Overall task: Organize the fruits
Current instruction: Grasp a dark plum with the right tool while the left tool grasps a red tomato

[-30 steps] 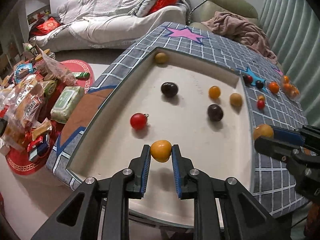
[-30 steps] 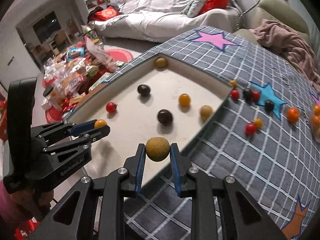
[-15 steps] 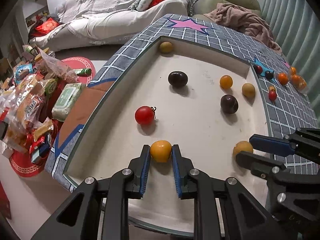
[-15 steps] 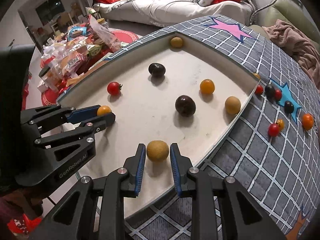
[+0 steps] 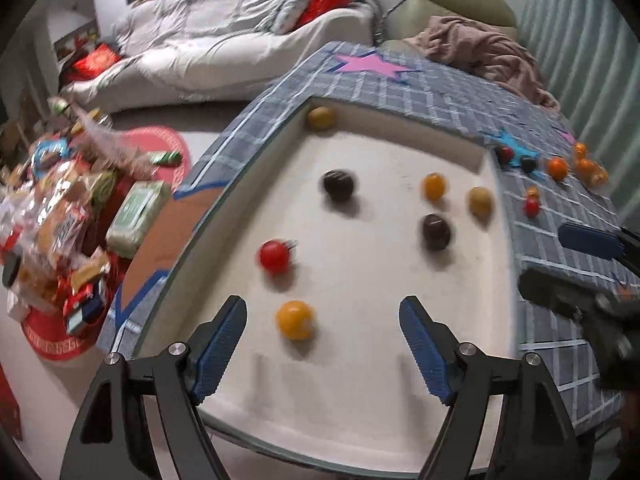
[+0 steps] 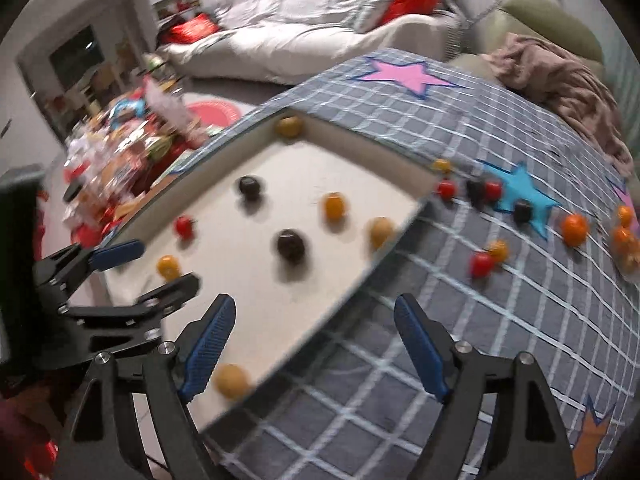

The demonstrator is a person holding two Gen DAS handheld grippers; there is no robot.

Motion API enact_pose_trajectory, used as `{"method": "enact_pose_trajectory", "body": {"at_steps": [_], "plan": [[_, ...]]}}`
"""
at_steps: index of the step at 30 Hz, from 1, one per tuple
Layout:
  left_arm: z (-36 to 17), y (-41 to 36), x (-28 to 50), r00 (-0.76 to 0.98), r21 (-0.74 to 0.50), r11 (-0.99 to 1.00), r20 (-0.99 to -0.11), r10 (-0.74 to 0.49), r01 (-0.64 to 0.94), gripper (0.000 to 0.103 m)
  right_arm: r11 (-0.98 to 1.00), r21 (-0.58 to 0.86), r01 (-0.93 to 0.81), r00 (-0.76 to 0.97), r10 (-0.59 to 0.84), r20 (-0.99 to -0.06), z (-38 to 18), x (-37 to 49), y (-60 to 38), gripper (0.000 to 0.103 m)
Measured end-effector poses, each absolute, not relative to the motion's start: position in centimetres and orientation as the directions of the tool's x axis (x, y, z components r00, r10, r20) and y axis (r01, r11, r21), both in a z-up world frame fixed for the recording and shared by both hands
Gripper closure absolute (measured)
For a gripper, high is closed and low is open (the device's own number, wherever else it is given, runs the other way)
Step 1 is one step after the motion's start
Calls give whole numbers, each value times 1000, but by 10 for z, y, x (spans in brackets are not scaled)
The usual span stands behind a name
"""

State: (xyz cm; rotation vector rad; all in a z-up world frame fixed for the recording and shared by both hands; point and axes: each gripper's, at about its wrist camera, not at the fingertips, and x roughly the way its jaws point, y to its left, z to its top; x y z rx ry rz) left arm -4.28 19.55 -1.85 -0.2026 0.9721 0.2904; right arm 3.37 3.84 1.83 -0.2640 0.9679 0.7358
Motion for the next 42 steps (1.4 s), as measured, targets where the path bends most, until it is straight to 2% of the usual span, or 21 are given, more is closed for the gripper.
{"method": "enact_pose_trajectory", "body": {"at_steps": [7, 14, 23, 27, 42], "plan": [[8, 138, -17, 579, -37, 980, -811, 86, -197, 23, 838, 131, -530, 398, 382, -834, 11, 79, -31, 19], [15, 72, 16, 577, -20, 995, -816, 37, -93, 23, 882, 208, -424, 391, 385, -836, 3, 122, -74, 19], [-10, 34, 67, 545, 14, 990, -834, 87, -137, 23, 873, 227, -432, 374, 402, -836, -10, 165, -79, 19], [-24, 25, 85, 528, 44, 988, -841, 117, -147, 23, 860, 222, -460, 363, 410, -837, -17, 184, -72, 28], [-49, 26, 129, 519, 27, 979, -845, 129, -200, 24, 832, 150, -534, 391, 401, -828, -33, 227, -32, 34]]}}
